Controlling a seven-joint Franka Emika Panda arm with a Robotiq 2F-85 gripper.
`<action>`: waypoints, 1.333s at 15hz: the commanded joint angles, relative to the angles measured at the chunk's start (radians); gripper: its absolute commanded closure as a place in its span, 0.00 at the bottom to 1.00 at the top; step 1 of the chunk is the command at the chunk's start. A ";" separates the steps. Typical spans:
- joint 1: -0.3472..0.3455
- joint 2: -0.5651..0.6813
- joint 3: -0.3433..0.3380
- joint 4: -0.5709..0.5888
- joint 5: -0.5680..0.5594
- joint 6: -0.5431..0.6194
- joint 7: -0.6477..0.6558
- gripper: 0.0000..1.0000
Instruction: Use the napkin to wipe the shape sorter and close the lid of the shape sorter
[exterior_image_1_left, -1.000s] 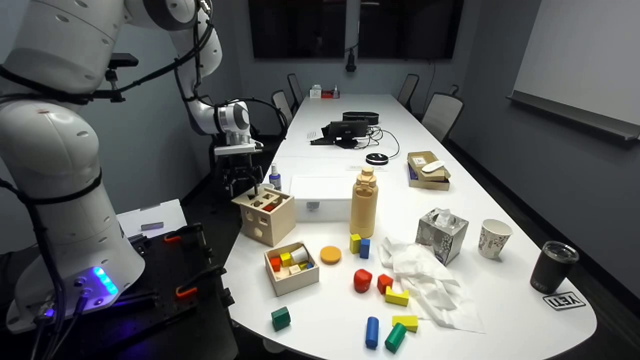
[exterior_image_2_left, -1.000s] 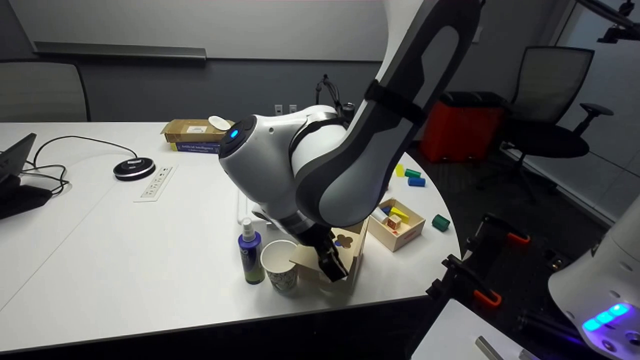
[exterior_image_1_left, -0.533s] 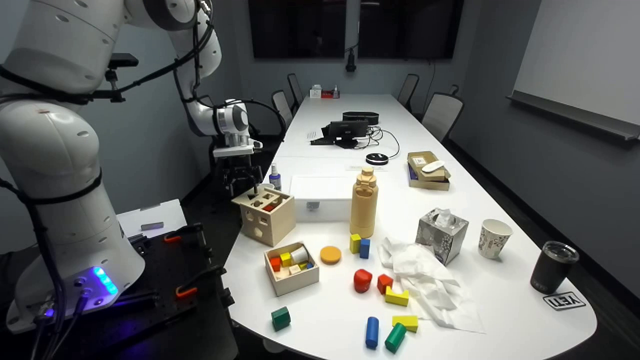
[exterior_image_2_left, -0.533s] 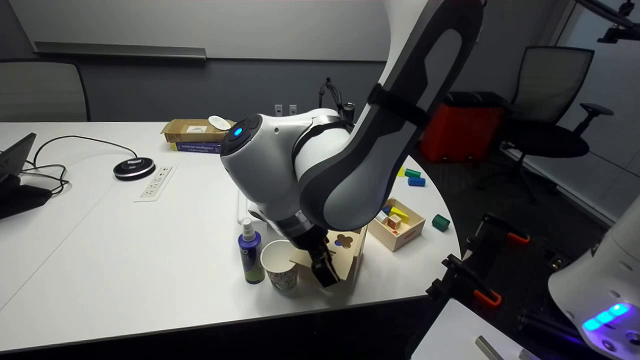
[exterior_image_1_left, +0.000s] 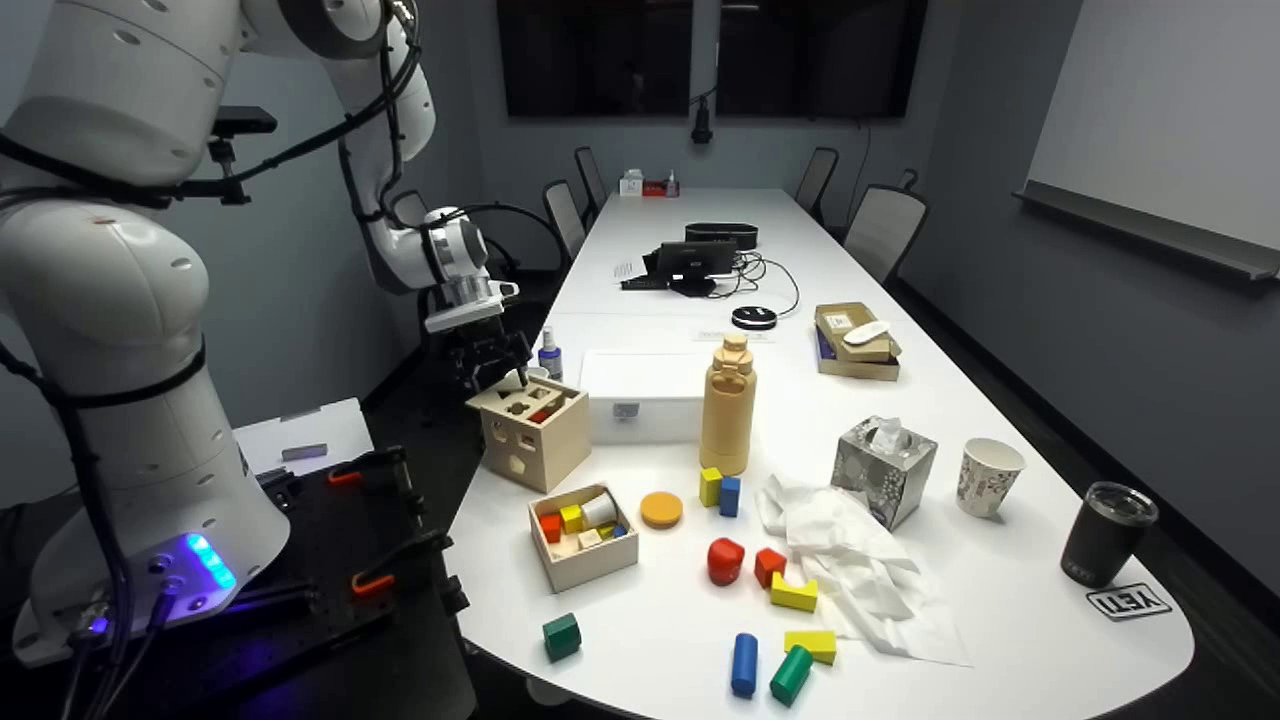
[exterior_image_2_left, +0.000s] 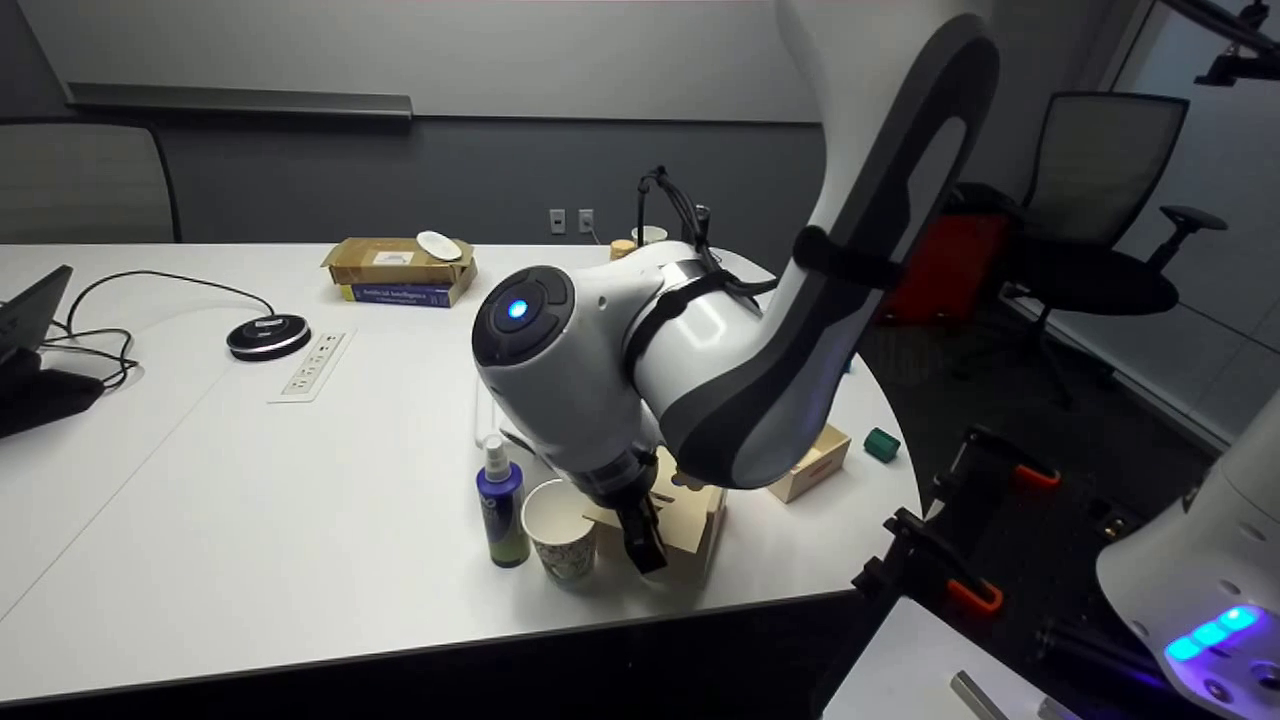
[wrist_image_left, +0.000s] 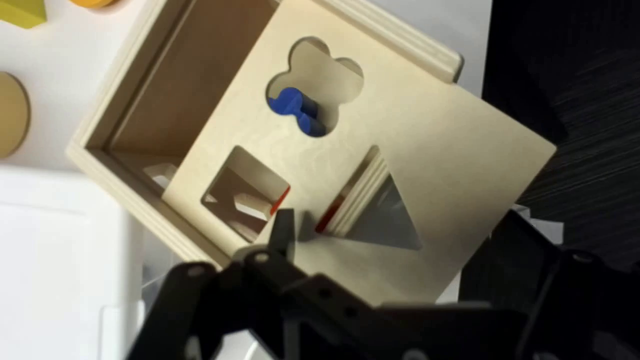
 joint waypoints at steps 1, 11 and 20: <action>0.034 -0.044 -0.026 -0.054 -0.130 0.020 0.111 0.00; -0.009 -0.052 0.001 -0.063 -0.279 -0.017 0.225 0.00; -0.052 -0.059 -0.003 -0.058 -0.271 -0.030 0.230 0.00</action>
